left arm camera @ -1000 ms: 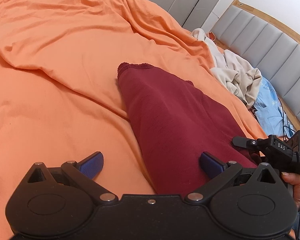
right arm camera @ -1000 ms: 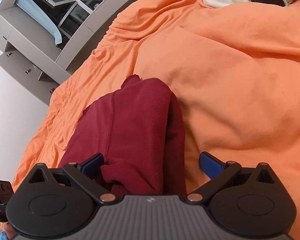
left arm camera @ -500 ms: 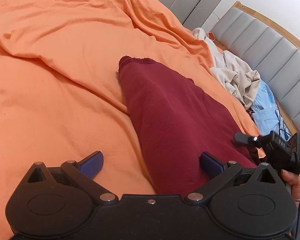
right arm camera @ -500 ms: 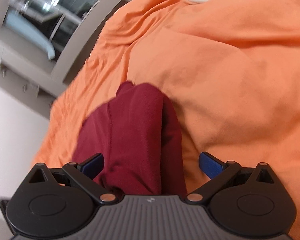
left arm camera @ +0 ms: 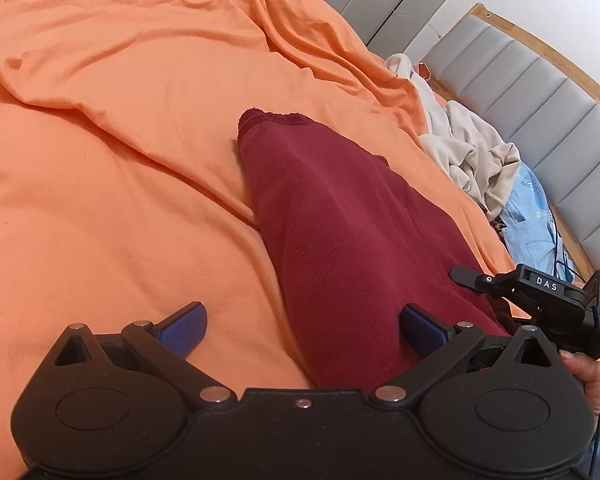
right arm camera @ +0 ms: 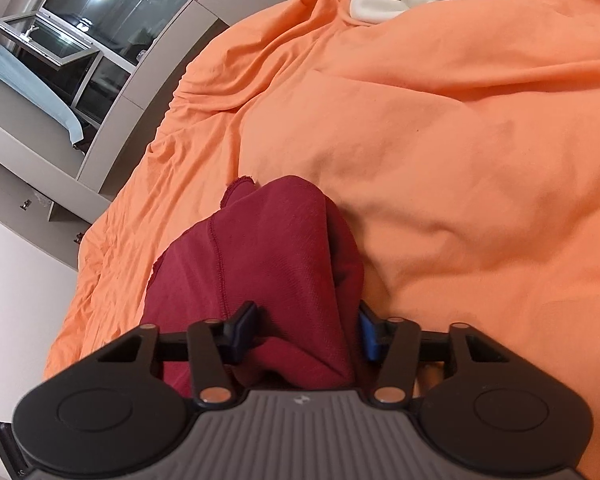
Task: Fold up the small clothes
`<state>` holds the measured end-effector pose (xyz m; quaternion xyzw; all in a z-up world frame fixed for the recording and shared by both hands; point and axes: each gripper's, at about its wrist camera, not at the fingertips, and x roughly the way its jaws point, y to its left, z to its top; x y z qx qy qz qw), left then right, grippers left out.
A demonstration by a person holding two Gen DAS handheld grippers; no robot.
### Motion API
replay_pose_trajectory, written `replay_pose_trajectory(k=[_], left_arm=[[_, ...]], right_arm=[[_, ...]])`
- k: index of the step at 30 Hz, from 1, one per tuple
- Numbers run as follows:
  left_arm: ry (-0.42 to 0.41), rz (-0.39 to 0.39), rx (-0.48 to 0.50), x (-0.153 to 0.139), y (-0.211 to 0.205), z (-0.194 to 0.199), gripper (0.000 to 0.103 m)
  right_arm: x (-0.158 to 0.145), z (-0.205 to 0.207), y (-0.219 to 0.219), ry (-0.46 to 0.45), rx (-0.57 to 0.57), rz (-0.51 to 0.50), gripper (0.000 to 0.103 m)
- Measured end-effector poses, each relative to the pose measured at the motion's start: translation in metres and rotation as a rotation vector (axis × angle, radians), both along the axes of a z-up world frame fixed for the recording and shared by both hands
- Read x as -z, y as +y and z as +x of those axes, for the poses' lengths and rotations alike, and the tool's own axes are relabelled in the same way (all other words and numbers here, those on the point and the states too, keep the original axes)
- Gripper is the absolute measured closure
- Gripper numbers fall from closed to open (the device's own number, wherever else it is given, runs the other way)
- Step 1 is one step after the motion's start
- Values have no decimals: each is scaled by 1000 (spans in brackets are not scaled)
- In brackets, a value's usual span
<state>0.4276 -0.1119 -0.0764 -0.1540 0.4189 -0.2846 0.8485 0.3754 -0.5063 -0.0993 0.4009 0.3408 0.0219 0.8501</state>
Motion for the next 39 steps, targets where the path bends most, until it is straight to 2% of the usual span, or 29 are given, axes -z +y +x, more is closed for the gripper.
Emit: replay_pose_trajectory(k=[3, 8, 11, 20, 23, 25, 26, 33, 39], left_arm=[[5, 10, -6, -3, -2, 0, 0], [-9, 74, -18, -12, -11, -4, 1], [-9, 70, 2, -14, -13, -4, 6], [12, 72, 1, -15, -13, -3, 9], [10, 49, 15, -16, -12, -3, 19], [10, 19, 36, -17, -12, -3, 36], [10, 3, 47, -17, -12, -3, 41], [-39, 11, 25, -22, -19, -10, 68], [-149, 42, 0, -51, -19, -22, 76]], right_arm=[[-3, -2, 1, -17, -2, -20, 57], [-13, -4, 11, -61, -27, -118, 67], [-18, -5, 18, -72, -42, -175, 69], [-20, -11, 15, -85, -43, -179, 70], [-19, -11, 15, -83, -43, -179, 70], [-18, -11, 15, -77, -42, -180, 70], [-18, -10, 15, -75, -41, -180, 70], [-30, -14, 26, -112, -35, -223, 77], [-64, -21, 53, -232, -84, -271, 80]])
